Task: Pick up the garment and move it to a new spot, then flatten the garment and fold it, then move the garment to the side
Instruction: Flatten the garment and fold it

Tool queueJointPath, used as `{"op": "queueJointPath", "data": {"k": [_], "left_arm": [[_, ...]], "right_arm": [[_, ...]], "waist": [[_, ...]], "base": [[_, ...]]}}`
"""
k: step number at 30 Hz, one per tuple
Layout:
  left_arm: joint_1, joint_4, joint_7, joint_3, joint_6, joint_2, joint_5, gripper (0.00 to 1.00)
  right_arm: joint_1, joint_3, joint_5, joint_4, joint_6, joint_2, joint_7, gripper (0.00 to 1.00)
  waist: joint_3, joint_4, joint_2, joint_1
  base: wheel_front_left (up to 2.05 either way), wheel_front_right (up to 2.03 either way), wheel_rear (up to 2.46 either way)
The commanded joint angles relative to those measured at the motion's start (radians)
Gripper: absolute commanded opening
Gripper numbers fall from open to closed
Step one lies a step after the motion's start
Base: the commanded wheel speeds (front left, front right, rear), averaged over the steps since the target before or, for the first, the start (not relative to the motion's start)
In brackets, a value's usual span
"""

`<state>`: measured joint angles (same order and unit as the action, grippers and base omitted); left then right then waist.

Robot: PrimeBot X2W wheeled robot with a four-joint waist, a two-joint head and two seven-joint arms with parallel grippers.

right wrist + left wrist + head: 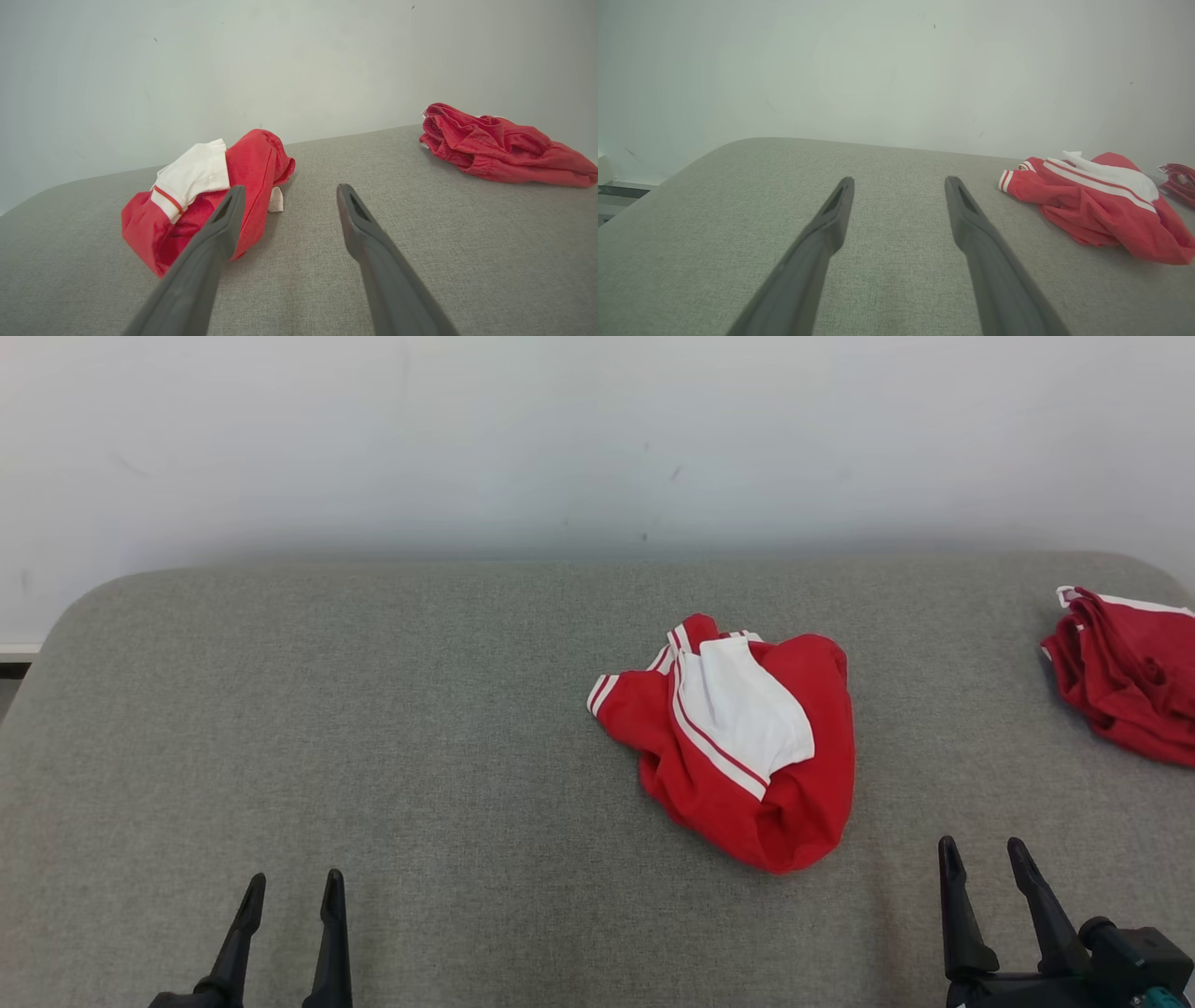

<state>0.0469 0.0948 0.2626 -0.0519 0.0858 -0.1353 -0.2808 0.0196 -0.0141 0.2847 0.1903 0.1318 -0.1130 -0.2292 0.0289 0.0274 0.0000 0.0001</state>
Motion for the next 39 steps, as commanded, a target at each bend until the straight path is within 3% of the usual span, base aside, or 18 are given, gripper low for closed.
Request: {"op": "queueJointPath", "data": {"k": [1,11,17,24,31,32,39], "left_arm": [[0.010,0.005,0.003,0.009,0.006,0.007,0.014,1.00],[-0.132,0.064,0.003,-0.010,0.029,-0.020,0.025,1.00],[-0.376,0.108,-0.078,-0.082,0.045,-0.107,-0.010,1.00],[-0.654,0.178,-0.221,-0.240,0.043,-0.243,-0.139,1.00],[-0.822,0.302,-0.312,-0.400,0.043,-0.315,-0.251,1.00],[-0.848,0.336,-0.347,-0.457,0.043,-0.330,-0.288,1.00],[-0.922,0.421,-0.426,-0.623,0.043,-0.382,-0.394,1.00]], "right_arm": [[-0.004,0.001,0.004,0.003,-0.003,0.001,-0.003,1.00],[-0.031,0.015,0.011,0.007,-0.003,-0.001,-0.006,1.00],[-0.077,0.036,0.025,0.024,-0.003,0.004,-0.009,1.00],[-0.132,0.059,0.052,0.072,-0.003,0.015,-0.023,1.00],[-0.183,0.080,0.071,0.118,-0.003,0.027,-0.034,1.00],[-0.194,0.087,0.078,0.133,-0.003,0.029,-0.034,1.00],[-0.229,0.102,0.100,0.157,-0.003,0.039,-0.036,1.00]], "waist": [[0.002,-0.002,0.0000,-0.0001],[0.040,-0.025,0.0000,-0.0001],[0.106,-0.091,0.0000,-0.0001],[0.182,-0.197,0.0000,-0.0001],[0.242,-0.292,0.0000,-0.0001],[0.256,-0.316,0.0000,-0.0001],[0.295,-0.379,0.0000,-0.0001]], "base": [[0.00,0.00,0.00],[0.00,0.00,0.00],[0.00,0.00,0.00],[0.00,0.00,0.00],[0.00,0.00,0.00],[0.00,0.00,0.00],[0.00,0.00,0.00]]}}
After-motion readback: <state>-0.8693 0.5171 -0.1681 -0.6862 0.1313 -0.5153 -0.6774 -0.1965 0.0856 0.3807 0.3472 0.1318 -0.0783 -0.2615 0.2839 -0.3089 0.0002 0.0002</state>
